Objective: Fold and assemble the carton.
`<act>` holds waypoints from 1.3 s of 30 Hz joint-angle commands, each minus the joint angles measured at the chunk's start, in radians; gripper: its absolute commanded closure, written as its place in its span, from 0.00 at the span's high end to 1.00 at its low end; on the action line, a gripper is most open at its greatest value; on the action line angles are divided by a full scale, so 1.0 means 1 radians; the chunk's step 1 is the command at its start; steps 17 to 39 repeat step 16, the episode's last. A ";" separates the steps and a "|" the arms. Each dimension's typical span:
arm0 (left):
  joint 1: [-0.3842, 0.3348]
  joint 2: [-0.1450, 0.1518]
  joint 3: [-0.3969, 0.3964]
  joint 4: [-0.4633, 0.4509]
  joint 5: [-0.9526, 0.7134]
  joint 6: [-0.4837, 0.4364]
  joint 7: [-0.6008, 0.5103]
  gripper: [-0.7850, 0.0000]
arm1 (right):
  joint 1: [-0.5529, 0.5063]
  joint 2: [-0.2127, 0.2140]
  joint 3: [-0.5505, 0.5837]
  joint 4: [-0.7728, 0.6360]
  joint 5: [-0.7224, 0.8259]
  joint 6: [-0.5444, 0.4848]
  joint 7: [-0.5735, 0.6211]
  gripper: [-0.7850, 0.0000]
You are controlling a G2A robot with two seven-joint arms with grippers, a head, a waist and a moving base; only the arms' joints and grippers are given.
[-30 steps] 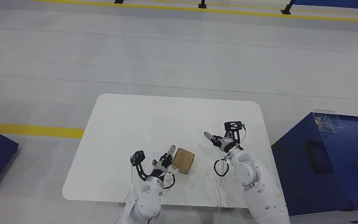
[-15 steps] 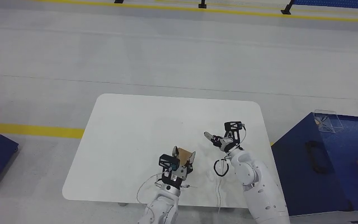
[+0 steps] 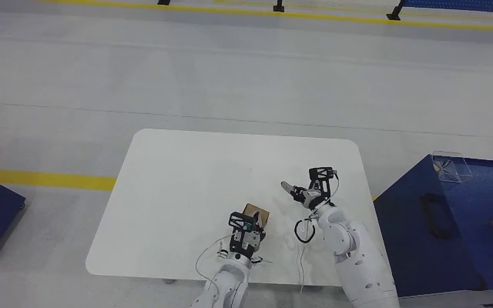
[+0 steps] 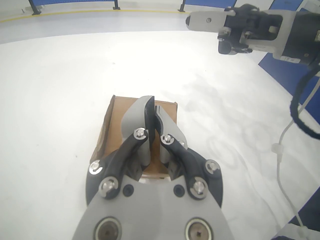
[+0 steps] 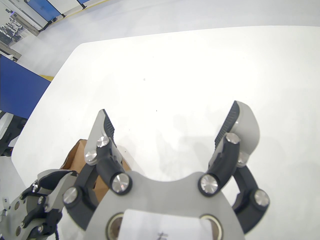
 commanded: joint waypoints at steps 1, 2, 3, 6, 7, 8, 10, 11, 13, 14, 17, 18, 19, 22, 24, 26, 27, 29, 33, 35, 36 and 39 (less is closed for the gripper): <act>0.006 -0.001 -0.001 -0.005 -0.014 -0.005 0.032 0.00 | 0.000 0.000 0.000 0.000 0.000 0.000 0.000 1.00; 0.006 -0.001 -0.001 0.002 -0.016 -0.005 0.020 0.00 | 0.000 0.000 0.000 0.000 0.000 0.000 0.000 1.00; 0.001 0.000 -0.001 0.011 -0.004 0.006 0.003 0.00 | 0.000 0.000 0.000 0.000 0.000 0.000 0.000 1.00; -0.011 -0.002 0.005 0.028 0.015 0.027 -0.021 0.00 | 0.000 0.000 0.000 0.000 0.000 0.000 0.000 1.00; -0.012 -0.003 0.005 0.020 0.007 0.026 0.002 0.00 | 0.000 0.000 0.000 0.000 0.000 0.000 0.000 1.00; -0.007 -0.004 0.006 0.013 -0.016 0.009 0.026 0.00 | 0.000 0.000 0.000 0.000 0.000 0.000 0.000 1.00; -0.002 -0.004 0.002 0.011 -0.036 -0.011 0.046 0.00 | 0.000 0.000 0.000 0.000 0.000 0.000 0.000 1.00; -0.003 -0.003 0.000 0.020 -0.027 -0.005 0.043 0.00 | 0.000 0.000 0.000 0.000 0.000 0.000 0.000 1.00; -0.012 -0.002 0.000 0.042 -0.002 0.011 0.018 0.00 | 0.000 0.000 0.000 0.000 0.000 0.000 0.000 1.00; -0.013 -0.003 -0.004 0.038 -0.011 0.020 0.035 0.00 | 0.000 0.000 0.000 0.000 0.000 0.000 0.000 1.00; -0.004 -0.006 -0.003 0.028 -0.055 -0.010 0.067 0.00 | 0.000 0.000 0.000 0.000 0.000 0.000 0.000 1.00; -0.004 -0.006 -0.003 0.028 -0.055 -0.010 0.067 0.00 | 0.000 0.000 0.000 0.000 0.000 0.000 0.000 1.00; -0.004 -0.006 -0.003 0.028 -0.055 -0.010 0.067 0.00 | 0.000 0.000 0.000 0.000 0.000 0.000 0.000 1.00; -0.004 -0.006 -0.003 0.028 -0.055 -0.010 0.067 0.00 | 0.000 0.000 0.000 0.000 0.000 0.000 0.000 1.00; -0.004 -0.006 -0.003 0.028 -0.055 -0.010 0.067 0.00 | 0.000 0.000 0.000 0.000 0.000 0.000 0.000 1.00; -0.004 -0.006 -0.003 0.028 -0.055 -0.010 0.067 0.00 | 0.000 0.000 0.000 0.000 0.000 0.000 0.000 1.00; -0.004 -0.006 -0.003 0.028 -0.055 -0.010 0.067 0.00 | 0.000 0.000 0.000 0.000 0.000 0.000 0.000 1.00; -0.004 -0.006 -0.003 0.028 -0.055 -0.010 0.067 0.00 | 0.000 0.000 0.000 0.000 0.000 0.000 0.000 1.00; -0.004 -0.006 -0.003 0.028 -0.055 -0.010 0.067 0.00 | 0.000 0.000 0.000 0.000 0.000 0.000 0.000 1.00; -0.004 -0.006 -0.003 0.028 -0.055 -0.010 0.067 0.00 | 0.000 0.000 0.000 0.000 0.000 0.000 0.000 1.00; -0.004 -0.006 -0.003 0.028 -0.055 -0.010 0.067 0.00 | 0.000 0.000 0.000 0.000 0.000 0.000 0.000 1.00; -0.004 -0.006 -0.003 0.028 -0.055 -0.010 0.067 0.00 | 0.000 0.000 0.000 0.000 0.000 0.000 0.000 1.00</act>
